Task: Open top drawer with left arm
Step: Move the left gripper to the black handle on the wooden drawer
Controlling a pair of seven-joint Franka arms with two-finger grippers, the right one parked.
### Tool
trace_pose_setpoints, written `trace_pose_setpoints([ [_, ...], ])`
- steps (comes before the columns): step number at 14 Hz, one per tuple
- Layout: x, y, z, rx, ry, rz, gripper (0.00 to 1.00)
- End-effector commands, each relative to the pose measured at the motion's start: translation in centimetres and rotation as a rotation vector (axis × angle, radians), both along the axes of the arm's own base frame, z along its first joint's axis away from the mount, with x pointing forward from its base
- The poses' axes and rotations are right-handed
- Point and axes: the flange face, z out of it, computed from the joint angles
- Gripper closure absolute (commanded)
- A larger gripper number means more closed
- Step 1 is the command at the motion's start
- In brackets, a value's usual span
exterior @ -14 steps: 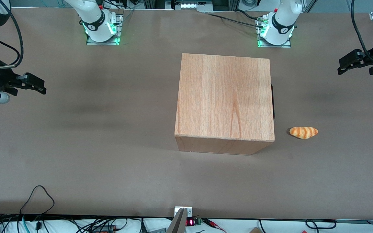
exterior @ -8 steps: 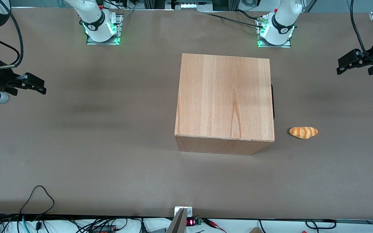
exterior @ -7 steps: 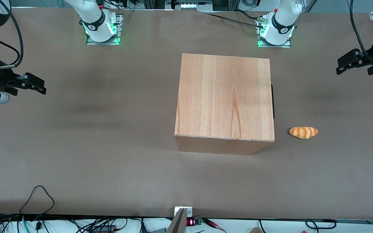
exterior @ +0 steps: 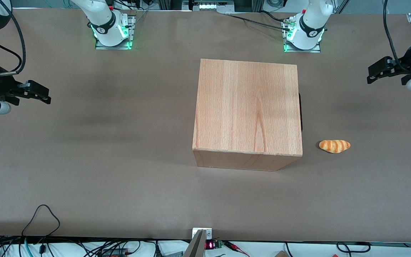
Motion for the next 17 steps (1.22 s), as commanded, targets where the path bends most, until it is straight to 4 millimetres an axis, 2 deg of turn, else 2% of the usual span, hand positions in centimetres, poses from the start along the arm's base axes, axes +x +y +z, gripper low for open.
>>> trace_pose_setpoints([
  [1, 0.7, -0.9, -1.7, -0.049, 0.035, -0.020, 0.00],
  [4, 1.8, -0.9, -3.9, -0.067, 0.073, -0.010, 0.00],
  [10, 4.1, -2.0, -9.9, -0.111, 0.177, -0.025, 0.00],
  [14, 5.2, -4.8, -13.8, -0.106, 0.238, -0.064, 0.00],
  [17, 5.9, -6.4, -16.3, -0.200, 0.281, -0.046, 0.00],
])
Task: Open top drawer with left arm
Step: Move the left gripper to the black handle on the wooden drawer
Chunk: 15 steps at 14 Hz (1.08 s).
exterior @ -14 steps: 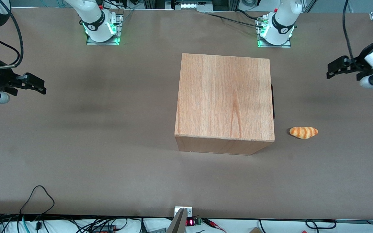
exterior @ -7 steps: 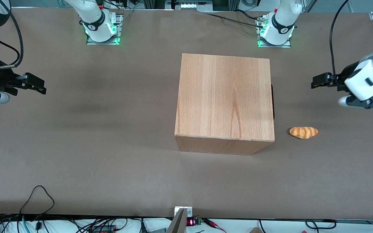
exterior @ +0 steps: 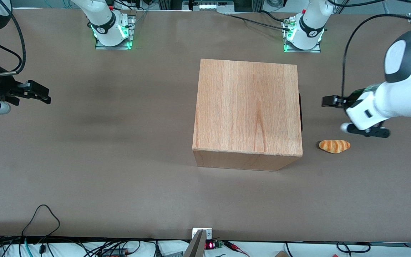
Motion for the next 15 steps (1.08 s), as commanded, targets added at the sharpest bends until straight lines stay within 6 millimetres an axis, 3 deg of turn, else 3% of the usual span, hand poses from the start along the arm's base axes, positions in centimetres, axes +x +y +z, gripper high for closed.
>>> trace_pose_setpoints([
  [1, 0.7, -0.6, -1.8, -0.058, 0.030, 0.015, 0.00],
  [15, 2.1, -1.7, -6.1, -0.112, 0.058, 0.022, 0.00],
])
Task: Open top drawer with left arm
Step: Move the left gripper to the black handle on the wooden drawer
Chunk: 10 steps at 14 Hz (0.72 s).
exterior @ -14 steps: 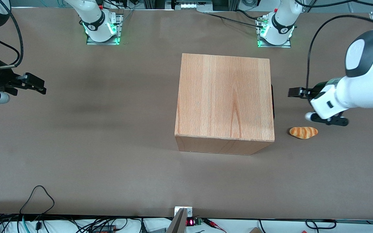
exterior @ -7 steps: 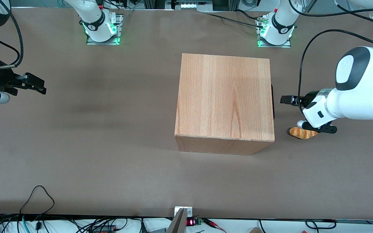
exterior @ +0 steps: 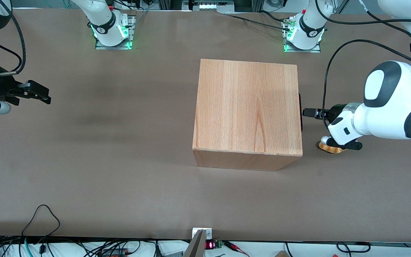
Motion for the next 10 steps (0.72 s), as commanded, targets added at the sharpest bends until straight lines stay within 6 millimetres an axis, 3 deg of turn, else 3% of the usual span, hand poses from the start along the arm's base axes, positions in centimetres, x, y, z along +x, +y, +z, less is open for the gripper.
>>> trace_pose_setpoints([
  [1, 0.3, -0.6, -0.3, -0.033, 0.000, -0.007, 0.00],
  [10, 0.6, -0.6, -2.3, -0.080, 0.039, 0.019, 0.00],
])
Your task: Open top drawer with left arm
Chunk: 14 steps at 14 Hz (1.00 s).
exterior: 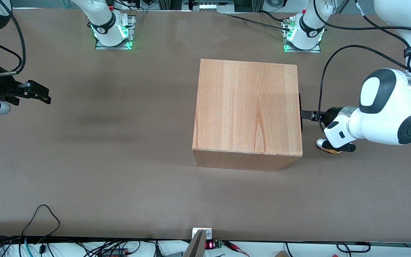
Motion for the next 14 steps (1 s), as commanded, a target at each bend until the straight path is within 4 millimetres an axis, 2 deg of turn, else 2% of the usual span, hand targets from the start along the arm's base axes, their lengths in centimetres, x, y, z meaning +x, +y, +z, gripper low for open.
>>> trace_pose_setpoints([
  [1, 0.3, -0.4, -0.5, -0.041, 0.004, 0.003, 0.00],
  [8, 0.4, -0.8, -2.4, -0.039, 0.033, -0.004, 0.00],
  [14, 0.6, 0.0, -3.5, -0.028, 0.047, 0.002, 0.00],
])
